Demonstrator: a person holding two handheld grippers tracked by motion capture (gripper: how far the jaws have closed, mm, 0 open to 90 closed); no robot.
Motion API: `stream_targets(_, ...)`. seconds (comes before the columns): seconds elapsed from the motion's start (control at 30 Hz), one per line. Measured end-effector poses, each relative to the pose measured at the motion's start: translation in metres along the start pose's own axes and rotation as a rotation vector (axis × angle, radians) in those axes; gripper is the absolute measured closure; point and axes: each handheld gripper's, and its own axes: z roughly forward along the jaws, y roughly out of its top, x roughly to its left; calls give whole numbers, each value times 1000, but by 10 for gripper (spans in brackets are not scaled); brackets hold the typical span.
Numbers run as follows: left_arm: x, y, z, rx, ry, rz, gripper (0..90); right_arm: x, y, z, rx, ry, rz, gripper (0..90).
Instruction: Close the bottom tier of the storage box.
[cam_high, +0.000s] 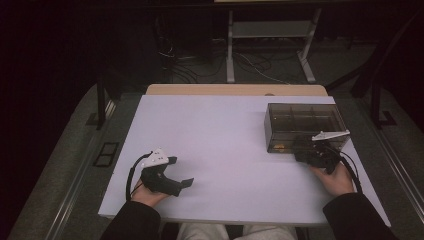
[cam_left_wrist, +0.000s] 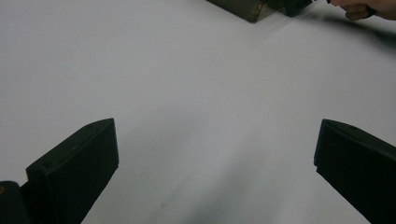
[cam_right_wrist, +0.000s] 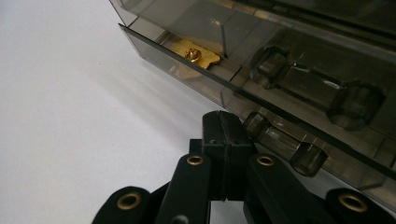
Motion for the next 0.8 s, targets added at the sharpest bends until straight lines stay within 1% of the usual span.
stream_targets(0.17,0,0,0,1,-2,1,0,0,1,2,-13,-17,6,891)
stream_targets(0.27,0,0,0,-2,-1,0,0,1,4,3,-4,-37,15,892)
stream_targets(0.33,0,0,0,-3,-1,1,0,1,5,5,-3,-43,11,890)
stream_targets(0.37,0,0,-1,-3,-1,2,0,2,5,5,-4,-41,12,876)
stream_targets(0.43,0,0,-1,-3,-1,2,0,2,4,3,-9,-22,16,835)
stream_targets(0.53,0,0,-1,-4,-2,-2,0,4,4,-3,-29,-22,11,782)
stream_targets(0.67,0,0,-1,-6,-2,-4,0,4,2,-11,-51,2,33,707)
stream_targets(0.73,0,0,-1,-5,-3,-3,0,5,1,-14,-60,19,43,663)
stream_targets(0.8,0,0,-1,-6,-5,-3,0,8,0,-18,-69,28,40,599)
